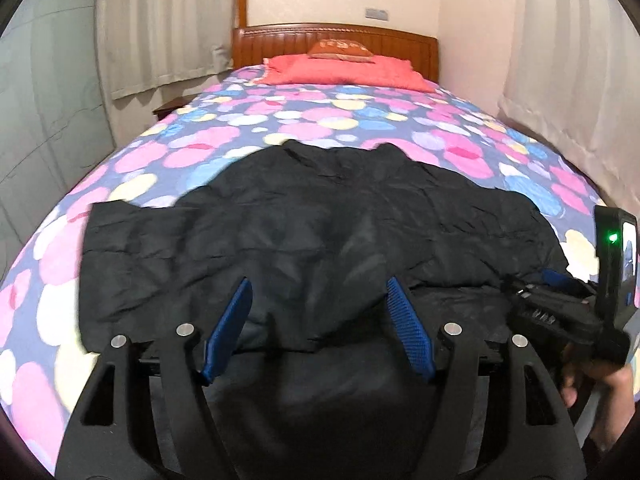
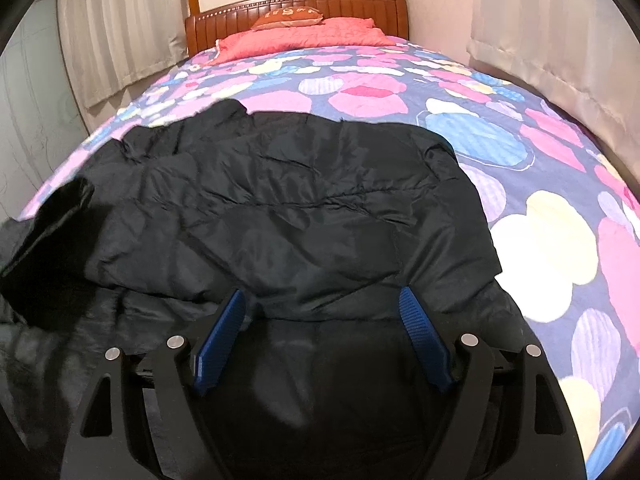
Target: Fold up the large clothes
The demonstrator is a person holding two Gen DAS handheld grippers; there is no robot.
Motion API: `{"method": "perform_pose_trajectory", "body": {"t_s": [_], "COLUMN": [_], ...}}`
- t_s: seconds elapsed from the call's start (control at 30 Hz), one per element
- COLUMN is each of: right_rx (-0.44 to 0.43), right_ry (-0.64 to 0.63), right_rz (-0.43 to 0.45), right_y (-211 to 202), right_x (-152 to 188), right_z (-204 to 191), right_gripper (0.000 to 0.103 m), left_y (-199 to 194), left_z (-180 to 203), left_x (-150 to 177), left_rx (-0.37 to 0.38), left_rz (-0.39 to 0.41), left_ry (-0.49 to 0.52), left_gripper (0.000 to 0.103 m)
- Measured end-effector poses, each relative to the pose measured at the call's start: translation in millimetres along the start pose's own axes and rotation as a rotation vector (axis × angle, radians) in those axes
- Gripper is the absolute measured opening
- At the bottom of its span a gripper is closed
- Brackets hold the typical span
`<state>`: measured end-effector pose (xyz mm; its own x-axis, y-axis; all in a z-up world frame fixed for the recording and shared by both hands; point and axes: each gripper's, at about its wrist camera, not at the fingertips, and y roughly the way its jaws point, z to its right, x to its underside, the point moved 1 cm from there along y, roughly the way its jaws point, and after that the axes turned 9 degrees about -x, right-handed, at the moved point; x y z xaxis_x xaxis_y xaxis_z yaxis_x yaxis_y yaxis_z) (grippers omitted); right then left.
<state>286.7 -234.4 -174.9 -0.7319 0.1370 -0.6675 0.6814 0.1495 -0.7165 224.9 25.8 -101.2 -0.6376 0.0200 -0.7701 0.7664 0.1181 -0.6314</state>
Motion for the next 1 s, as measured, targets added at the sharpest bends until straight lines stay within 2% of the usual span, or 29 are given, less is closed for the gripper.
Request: {"method": "perform_pose_trajectory", "body": {"t_s": [0.13, 0.27, 0.33, 0.6, 0.7, 0.83, 0.9, 1.0], "right_rx": [-0.081, -0.197, -0.234, -0.323, -0.388, -0.392, -0.359, -0.286], "right_ry": [-0.016, -0.028, -0.04, -0.001, 0.001, -0.003, -0.007, -0.02], "right_rz": [0.018, 0.003, -0.016, -0.139, -0.168, -0.094, -0.031, 0.017], "right_y": [-14, -16, -11, 35, 40, 21, 5, -8], "right_x": [-5, -12, -13, -7, -4, -17, -29, -41], "right_z": [-32, -75, -96, -139, -150, -147, -132, -108], "right_gripper": [0.078, 0.078, 0.078, 0.078, 0.027, 0.015, 0.015, 0.015], "left_y": [-15, -30, -38, -35, -33, -32, -32, -29], "left_z": [-45, -72, -80, -117, -124, -130, -132, -131], "left_x": [10, 20, 28, 52, 54, 53, 51, 46], "left_rx": [-0.063, -0.023, -0.035, -0.094, -0.104, -0.104, -0.102, -0.094], "left_rz": [0.011, -0.008, 0.001, -0.038, -0.046, -0.046, -0.043, -0.043], "left_ry": [-0.043, -0.081, -0.082, -0.134, -0.146, -0.156, -0.16, -0.16], "left_gripper": [0.071, 0.073, 0.077, 0.077, 0.077, 0.077, 0.077, 0.077]}}
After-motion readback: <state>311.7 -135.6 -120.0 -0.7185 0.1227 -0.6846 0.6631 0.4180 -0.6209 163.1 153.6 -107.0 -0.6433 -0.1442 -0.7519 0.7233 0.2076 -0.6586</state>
